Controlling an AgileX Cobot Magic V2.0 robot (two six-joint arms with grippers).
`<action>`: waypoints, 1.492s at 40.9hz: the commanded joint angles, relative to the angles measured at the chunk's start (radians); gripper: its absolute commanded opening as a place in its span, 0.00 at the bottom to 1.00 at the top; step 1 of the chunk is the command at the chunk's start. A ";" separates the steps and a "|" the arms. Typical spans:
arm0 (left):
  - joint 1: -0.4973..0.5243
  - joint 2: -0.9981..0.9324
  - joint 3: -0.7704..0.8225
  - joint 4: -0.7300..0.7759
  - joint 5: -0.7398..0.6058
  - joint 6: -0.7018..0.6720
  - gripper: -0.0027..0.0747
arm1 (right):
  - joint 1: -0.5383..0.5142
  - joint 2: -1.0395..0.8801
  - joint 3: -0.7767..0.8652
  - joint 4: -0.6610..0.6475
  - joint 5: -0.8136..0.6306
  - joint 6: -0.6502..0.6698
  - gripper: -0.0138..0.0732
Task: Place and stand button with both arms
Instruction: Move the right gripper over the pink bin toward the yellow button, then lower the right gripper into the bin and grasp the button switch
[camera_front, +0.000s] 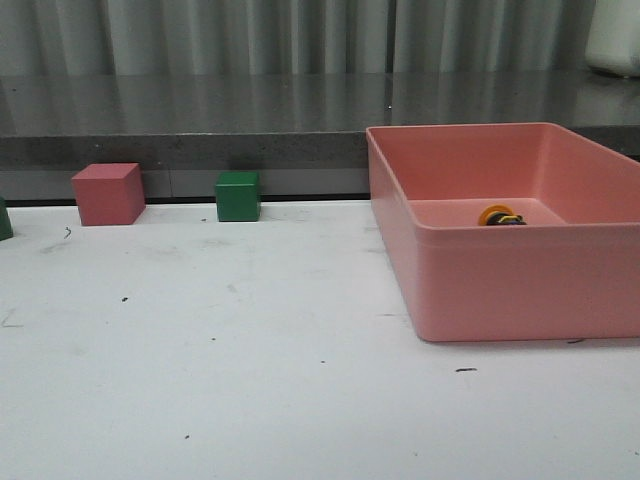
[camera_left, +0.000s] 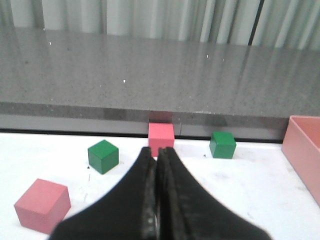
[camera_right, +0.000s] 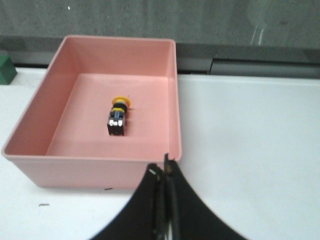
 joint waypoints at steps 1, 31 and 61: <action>-0.007 0.050 -0.034 -0.004 -0.063 -0.001 0.01 | 0.002 0.059 -0.033 -0.008 -0.048 -0.008 0.02; -0.012 0.228 -0.032 0.000 -0.056 0.000 0.72 | 0.002 0.223 -0.033 -0.008 -0.038 -0.008 0.81; -0.538 0.228 -0.055 -0.050 -0.021 0.038 0.72 | 0.261 0.648 -0.354 0.035 0.100 -0.011 0.81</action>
